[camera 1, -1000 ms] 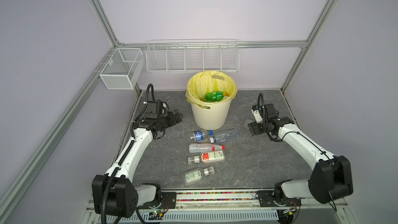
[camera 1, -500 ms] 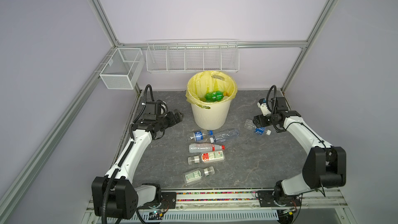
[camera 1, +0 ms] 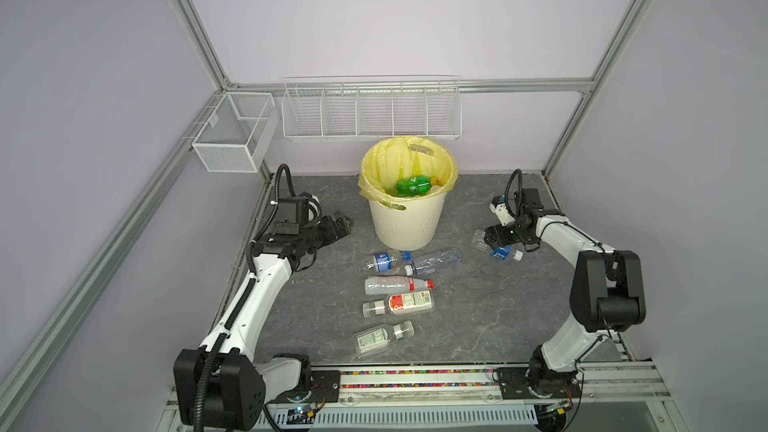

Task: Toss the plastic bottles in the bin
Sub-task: 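Lower the right gripper onto the blue-label water bottle and close it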

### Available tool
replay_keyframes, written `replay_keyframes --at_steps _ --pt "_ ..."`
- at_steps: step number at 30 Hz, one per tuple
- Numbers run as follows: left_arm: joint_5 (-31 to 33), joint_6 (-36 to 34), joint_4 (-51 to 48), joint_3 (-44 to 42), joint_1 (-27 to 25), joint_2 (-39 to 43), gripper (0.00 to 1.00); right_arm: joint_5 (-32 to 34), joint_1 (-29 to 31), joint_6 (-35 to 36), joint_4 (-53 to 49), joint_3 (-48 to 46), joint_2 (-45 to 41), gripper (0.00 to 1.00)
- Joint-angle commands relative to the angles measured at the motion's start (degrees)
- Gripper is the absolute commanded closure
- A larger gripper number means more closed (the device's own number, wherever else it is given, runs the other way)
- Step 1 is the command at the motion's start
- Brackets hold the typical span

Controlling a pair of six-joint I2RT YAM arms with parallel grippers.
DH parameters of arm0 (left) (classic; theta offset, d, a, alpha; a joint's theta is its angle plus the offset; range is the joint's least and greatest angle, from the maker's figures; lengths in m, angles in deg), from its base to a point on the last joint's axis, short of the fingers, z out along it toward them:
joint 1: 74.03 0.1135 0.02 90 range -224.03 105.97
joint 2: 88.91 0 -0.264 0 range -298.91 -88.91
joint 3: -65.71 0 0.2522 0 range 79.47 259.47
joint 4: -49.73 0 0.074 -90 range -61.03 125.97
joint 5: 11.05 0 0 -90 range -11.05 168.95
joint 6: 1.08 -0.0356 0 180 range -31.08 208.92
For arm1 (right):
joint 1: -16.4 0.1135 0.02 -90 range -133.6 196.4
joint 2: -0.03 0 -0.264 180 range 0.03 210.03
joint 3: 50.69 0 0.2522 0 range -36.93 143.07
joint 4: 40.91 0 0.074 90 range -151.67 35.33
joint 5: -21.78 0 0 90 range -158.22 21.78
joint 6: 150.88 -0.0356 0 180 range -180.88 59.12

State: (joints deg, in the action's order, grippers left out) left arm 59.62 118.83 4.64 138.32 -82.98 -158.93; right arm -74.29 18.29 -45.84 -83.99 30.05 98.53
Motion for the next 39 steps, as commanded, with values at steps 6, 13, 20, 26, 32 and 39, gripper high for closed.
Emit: replay_keyframes --at_steps 6,13,20,26,32,39 --pt "1.1 -0.7 0.0 0.1 0.3 1.4 0.00 4.8 4.1 -1.8 0.7 -2.3 0.7 0.12" --pt "0.9 -0.8 0.1 0.0 0.3 1.4 0.00 6.5 8.2 -7.3 0.2 -3.6 1.8 0.12" --pt "0.7 -0.8 0.0 0.3 0.3 1.0 0.00 8.8 12.7 -16.0 -2.5 -5.3 -0.7 0.12" --pt "0.6 -0.7 0.1 0.3 0.4 1.2 0.00 11.0 14.5 -23.0 -5.3 -5.6 -3.5 0.12" --pt "1.9 -1.6 -1.1 0.9 0.3 1.2 0.00 12.4 14.6 -27.3 -5.5 -7.6 -6.5 0.12" --pt "2.3 -1.8 -1.1 0.8 0.4 1.6 0.00 11.7 15.6 -29.6 -4.1 -10.5 -10.4 0.12"
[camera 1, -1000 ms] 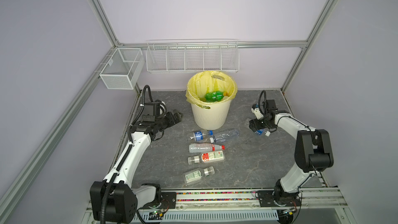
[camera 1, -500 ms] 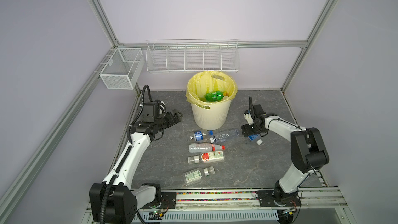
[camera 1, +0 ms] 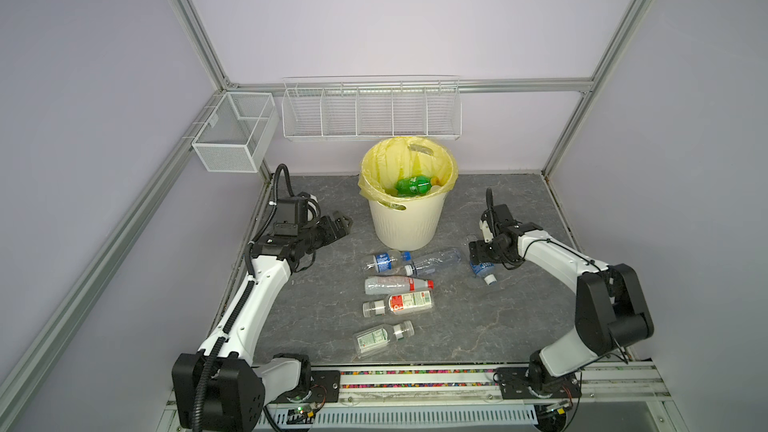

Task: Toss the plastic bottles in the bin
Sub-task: 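Lower the right gripper onto the blue-label water bottle and close it, then lift the blue-label water bottle upright with the right gripper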

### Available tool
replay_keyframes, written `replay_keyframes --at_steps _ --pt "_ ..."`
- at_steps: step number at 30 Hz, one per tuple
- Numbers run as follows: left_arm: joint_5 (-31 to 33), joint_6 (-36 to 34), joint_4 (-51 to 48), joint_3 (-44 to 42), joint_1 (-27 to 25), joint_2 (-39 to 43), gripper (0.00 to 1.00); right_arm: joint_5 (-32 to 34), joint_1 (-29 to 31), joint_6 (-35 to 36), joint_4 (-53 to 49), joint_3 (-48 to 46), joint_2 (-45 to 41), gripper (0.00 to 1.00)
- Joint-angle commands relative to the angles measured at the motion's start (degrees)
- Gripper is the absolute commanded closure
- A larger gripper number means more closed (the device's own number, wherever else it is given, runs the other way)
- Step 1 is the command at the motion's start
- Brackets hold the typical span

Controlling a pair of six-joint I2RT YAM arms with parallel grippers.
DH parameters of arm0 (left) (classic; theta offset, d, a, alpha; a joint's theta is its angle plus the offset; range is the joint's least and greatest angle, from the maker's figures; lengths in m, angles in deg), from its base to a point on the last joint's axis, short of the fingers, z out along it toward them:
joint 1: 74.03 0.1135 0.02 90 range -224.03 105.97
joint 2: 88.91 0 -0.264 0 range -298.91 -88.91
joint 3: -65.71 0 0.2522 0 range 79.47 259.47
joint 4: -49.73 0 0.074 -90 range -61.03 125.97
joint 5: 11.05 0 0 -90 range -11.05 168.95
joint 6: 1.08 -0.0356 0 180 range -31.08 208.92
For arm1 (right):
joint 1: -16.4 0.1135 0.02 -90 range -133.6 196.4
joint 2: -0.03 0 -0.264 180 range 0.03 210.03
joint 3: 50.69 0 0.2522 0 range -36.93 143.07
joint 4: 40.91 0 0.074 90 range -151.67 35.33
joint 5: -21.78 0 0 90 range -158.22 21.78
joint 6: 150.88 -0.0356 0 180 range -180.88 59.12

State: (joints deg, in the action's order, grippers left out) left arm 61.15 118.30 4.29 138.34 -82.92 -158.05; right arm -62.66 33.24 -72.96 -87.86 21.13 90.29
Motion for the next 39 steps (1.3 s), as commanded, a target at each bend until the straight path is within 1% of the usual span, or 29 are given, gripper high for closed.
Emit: replay_keyframes --at_steps 1,3,5,7,17,20,25,31,34,36,39 --pt "0.8 -1.2 -0.8 0.7 0.4 0.8 0.00 -0.5 0.9 -2.7 0.3 -2.0 -2.6 0.12" --pt "1.0 -1.2 -0.8 0.8 0.4 0.8 0.00 -1.2 1.9 -2.2 1.4 -2.9 -3.2 0.12" --pt "1.3 -1.4 -1.0 0.8 0.4 0.9 0.00 1.6 2.2 -3.5 0.6 -2.6 -3.2 0.12" --pt "1.7 -1.5 -1.2 0.8 0.4 1.0 0.00 2.8 2.3 -3.1 0.4 -2.3 -2.5 0.12" --pt "3.1 -2.6 -0.9 0.3 0.4 1.8 0.00 1.7 4.6 -2.1 2.4 -0.8 2.9 0.12" --pt "5.0 -2.8 -1.4 0.5 0.4 1.9 0.00 1.7 4.9 -2.4 2.6 -0.5 3.7 0.09" --pt "4.9 -2.6 -1.3 0.5 0.5 1.9 0.00 3.0 5.0 -3.1 3.1 -0.4 4.0 0.01" --pt "4.7 -2.5 -1.1 0.5 0.5 1.8 0.00 3.1 5.0 -3.5 4.0 -0.8 5.5 0.12" --pt "4.6 -2.4 -1.0 0.4 0.5 1.8 0.00 2.8 5.0 -3.6 4.0 -1.0 5.8 0.21" --pt "4.5 -2.3 -1.0 0.3 0.5 1.7 0.00 2.3 5.1 -3.5 3.8 -1.4 5.0 0.29" --pt "3.9 -1.7 -0.2 -0.4 0.5 1.7 0.00 3.1 5.1 -4.2 4.1 -2.8 2.5 0.31"
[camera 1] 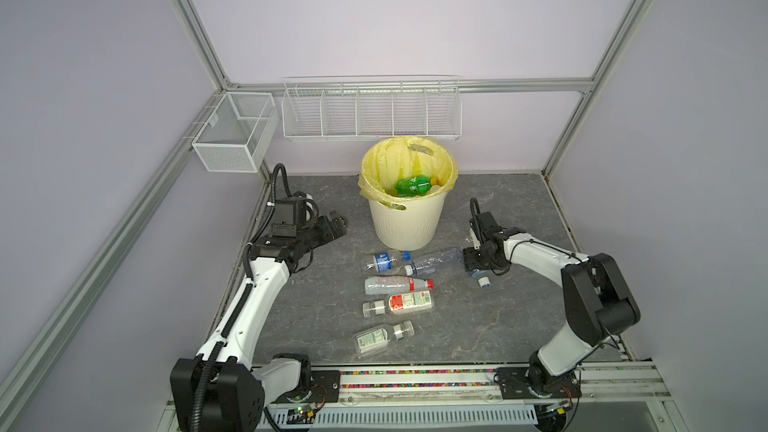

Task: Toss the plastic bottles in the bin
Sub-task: 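Lift the blue-label water bottle upright with the right gripper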

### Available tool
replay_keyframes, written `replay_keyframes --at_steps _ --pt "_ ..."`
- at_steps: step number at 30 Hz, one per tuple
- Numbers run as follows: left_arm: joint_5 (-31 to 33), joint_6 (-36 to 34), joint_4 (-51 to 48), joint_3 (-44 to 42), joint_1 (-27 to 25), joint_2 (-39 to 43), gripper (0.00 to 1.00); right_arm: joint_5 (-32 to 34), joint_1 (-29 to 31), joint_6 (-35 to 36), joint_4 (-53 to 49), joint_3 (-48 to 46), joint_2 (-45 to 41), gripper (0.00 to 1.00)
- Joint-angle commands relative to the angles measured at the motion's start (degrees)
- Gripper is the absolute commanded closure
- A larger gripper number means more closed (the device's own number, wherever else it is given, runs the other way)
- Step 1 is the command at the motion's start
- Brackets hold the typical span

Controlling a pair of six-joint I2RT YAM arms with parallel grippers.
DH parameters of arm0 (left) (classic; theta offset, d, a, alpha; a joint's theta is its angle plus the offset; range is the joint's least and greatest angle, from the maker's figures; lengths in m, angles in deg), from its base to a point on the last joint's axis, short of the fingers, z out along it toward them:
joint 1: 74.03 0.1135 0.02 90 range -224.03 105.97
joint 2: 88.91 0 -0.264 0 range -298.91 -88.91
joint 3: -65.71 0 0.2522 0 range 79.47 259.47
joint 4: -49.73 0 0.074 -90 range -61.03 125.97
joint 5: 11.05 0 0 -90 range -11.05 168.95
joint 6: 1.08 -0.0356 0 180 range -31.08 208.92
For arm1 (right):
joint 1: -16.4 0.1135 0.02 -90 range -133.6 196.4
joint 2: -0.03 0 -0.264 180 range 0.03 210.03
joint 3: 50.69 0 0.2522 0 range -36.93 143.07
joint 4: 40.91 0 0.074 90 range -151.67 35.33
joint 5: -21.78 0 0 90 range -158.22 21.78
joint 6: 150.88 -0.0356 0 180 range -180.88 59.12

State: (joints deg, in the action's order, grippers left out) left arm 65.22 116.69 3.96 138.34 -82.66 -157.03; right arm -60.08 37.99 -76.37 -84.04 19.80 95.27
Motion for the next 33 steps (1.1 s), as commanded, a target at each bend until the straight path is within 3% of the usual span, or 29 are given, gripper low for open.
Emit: replay_keyframes --at_steps 1,12,16,18,24,28,33 --pt "-0.2 0.0 0.1 -0.4 0.3 0.5 0.00 0.7 0.4 -1.1 0.4 -2.2 -3.5 0.31" --pt "-1.2 0.3 0.7 -0.7 0.4 0.3 0.00 1.0 0.5 -6.7 2.1 -11.1 -17.9 0.33" --pt "-1.2 0.2 0.9 -0.9 0.4 0.4 0.00 -3.6 0.7 -8.2 1.9 -12.4 -22.6 0.40" --pt "-1.3 0.3 1.1 -1.0 0.4 0.4 0.00 -7.1 2.8 -7.2 2.4 -12.3 -24.1 0.41" --pt "-0.8 0.2 1.1 -0.9 0.4 0.1 0.00 -4.9 12.6 -5.8 3.4 -11.6 -28.0 0.45" --pt "1.4 -0.5 0.4 -0.5 0.4 0.5 0.00 -6.8 13.1 -8.7 1.1 -10.4 -26.8 0.48" --pt "3.5 -1.1 -0.1 -0.4 0.4 1.1 0.00 -3.7 13.8 -11.0 2.8 -11.8 -31.0 0.48"
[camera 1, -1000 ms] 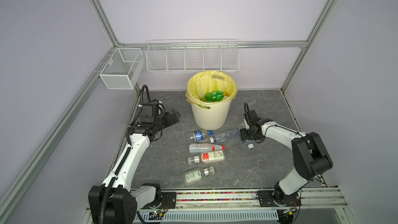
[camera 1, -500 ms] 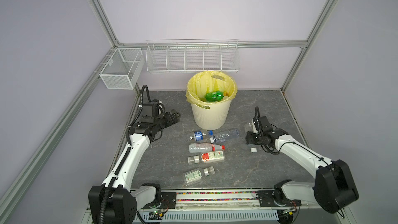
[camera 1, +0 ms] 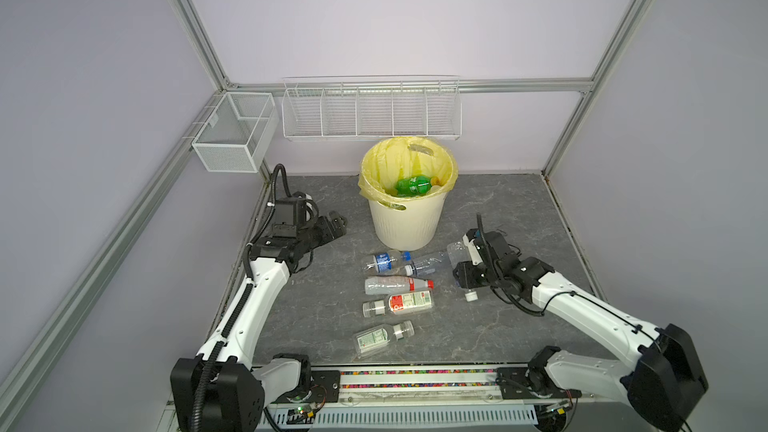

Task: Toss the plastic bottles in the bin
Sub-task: 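Lift the blue-label water bottle upright with the right gripper, then carry the water bottle with the right gripper up over the bin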

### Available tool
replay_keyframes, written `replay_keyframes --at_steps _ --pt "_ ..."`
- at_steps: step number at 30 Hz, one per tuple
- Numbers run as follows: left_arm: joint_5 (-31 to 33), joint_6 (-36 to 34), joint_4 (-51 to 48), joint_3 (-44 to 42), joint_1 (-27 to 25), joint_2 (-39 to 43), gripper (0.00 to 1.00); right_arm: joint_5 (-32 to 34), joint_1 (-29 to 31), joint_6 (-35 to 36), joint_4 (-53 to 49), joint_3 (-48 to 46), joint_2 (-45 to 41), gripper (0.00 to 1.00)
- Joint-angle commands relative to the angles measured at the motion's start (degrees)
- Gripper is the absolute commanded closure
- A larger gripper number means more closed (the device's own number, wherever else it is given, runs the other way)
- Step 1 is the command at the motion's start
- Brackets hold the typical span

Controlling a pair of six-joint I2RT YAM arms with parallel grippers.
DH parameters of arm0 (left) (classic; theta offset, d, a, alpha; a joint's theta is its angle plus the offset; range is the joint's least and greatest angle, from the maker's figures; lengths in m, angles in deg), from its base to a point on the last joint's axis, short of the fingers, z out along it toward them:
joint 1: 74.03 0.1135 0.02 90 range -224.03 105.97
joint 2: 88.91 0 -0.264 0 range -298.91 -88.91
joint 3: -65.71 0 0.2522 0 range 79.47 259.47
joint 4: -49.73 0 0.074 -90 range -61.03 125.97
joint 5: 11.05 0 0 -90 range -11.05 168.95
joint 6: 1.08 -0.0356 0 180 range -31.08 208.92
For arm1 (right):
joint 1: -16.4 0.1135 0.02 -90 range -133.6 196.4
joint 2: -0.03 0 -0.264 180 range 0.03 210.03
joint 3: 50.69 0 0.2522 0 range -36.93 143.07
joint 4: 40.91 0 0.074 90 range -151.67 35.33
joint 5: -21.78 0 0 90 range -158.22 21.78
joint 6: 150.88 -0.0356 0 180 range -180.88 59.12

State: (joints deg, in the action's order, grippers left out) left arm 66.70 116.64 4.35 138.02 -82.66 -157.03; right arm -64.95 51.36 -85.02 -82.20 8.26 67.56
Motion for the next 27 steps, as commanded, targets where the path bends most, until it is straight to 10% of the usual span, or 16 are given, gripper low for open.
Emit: replay_keyframes --at_steps 1,27 --pt "2.0 -0.8 -0.6 0.0 0.4 1.3 0.00 1.6 0.4 -3.1 1.2 -0.5 -4.4 0.47" --pt "-5.4 6.3 -0.2 -4.8 -6.0 5.9 0.00 6.9 0.3 -2.3 -8.8 15.7 -15.5 0.44"
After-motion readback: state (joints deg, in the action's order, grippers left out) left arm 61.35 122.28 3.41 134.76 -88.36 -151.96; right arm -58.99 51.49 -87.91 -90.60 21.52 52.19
